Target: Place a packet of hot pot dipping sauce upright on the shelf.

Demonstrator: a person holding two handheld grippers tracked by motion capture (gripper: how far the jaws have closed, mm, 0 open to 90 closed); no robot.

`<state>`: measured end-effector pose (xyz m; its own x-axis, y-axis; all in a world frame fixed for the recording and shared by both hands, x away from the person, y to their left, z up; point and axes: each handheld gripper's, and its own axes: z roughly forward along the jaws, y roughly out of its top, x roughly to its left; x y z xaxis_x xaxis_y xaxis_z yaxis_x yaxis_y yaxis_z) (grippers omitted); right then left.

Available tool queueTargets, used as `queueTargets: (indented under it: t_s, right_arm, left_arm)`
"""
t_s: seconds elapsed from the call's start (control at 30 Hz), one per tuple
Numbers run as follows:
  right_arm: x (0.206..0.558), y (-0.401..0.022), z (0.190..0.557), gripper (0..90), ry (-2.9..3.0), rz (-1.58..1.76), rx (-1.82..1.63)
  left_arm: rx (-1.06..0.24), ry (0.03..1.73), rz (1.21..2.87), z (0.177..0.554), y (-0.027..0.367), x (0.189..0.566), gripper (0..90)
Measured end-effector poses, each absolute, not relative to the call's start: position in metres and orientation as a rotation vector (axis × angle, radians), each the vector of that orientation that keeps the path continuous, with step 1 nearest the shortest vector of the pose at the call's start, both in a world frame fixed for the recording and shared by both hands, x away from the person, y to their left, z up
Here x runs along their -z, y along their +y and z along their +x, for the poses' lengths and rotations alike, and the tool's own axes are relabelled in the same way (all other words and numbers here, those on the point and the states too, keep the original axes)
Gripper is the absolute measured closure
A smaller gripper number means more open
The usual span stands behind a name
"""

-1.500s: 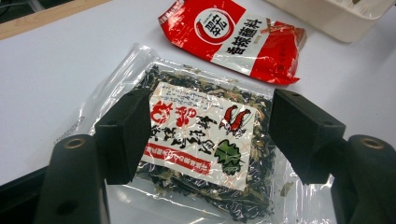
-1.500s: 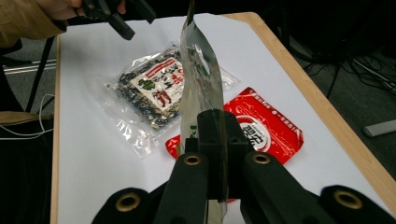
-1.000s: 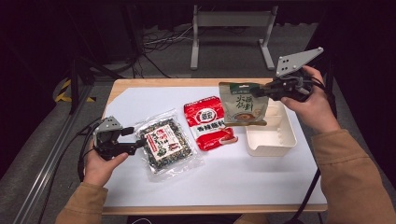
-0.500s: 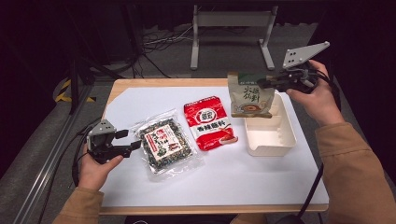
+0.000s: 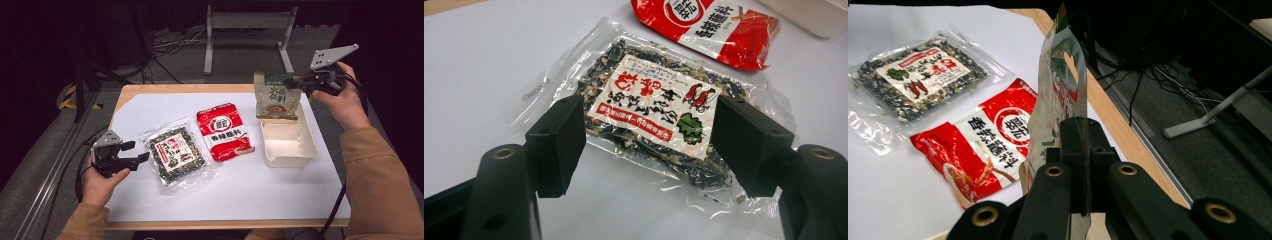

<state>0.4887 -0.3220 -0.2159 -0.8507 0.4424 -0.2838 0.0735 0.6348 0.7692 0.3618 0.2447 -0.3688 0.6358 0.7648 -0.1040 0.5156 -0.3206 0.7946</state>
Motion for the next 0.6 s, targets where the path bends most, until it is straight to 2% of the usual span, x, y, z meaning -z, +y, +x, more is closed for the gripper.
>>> queueTargets:
  t_s: [0.6]
  right_arm:
    - [0.235,-0.342,0.52,89.1,2.365,0.414,-1.118]
  left_arm:
    - [-0.371,1.035,1.992,0.355,0.254,0.371,30.7]
